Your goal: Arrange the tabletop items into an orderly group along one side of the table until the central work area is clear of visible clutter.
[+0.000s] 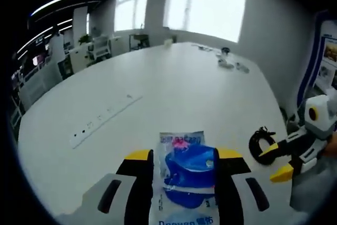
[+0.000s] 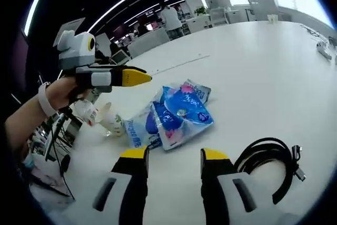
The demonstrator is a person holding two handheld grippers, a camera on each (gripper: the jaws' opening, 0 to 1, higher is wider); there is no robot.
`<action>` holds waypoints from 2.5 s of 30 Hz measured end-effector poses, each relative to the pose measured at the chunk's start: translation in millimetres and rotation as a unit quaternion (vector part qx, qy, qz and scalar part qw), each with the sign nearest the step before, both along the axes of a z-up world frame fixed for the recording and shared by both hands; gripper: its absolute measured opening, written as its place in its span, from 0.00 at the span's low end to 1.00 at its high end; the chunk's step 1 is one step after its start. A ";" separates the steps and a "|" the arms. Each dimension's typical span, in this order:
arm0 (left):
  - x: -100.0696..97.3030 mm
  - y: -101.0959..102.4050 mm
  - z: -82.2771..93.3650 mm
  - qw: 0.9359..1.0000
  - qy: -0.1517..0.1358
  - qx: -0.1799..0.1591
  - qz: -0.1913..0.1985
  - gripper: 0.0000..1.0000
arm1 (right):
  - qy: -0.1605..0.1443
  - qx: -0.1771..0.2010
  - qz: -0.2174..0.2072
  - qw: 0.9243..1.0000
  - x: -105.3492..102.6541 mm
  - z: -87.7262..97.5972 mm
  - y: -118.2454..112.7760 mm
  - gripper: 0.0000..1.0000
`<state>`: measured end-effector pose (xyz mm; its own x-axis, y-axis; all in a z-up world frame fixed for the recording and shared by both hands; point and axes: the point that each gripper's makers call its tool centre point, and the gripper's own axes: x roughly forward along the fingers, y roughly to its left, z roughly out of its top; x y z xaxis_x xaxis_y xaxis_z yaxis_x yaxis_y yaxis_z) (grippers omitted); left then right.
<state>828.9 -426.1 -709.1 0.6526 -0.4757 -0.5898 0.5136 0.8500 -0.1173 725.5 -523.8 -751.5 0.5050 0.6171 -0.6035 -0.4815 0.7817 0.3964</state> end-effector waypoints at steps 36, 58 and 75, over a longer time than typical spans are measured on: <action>28.6 3.7 -51.2 0.997 0.042 0.063 0.007 0.26 | 0.006 -0.030 -0.029 0.999 30.0 -30.4 15.9 0.26; 20.4 4.5 -54.4 0.996 0.060 0.059 0.009 0.03 | 0.002 -0.043 -0.037 0.998 38.4 -33.4 10.8 0.17; 15.3 4.3 -58.2 0.995 0.077 0.060 0.011 0.00 | 0.006 -0.050 -0.050 0.998 45.7 -39.4 1.8 0.08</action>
<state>844.2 -421.9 -767.3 0.5596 -0.3831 -0.7349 0.4791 0.8731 -0.0903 771.2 -522.0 -790.9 0.5533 0.5011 -0.6654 -0.3952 0.8611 0.3199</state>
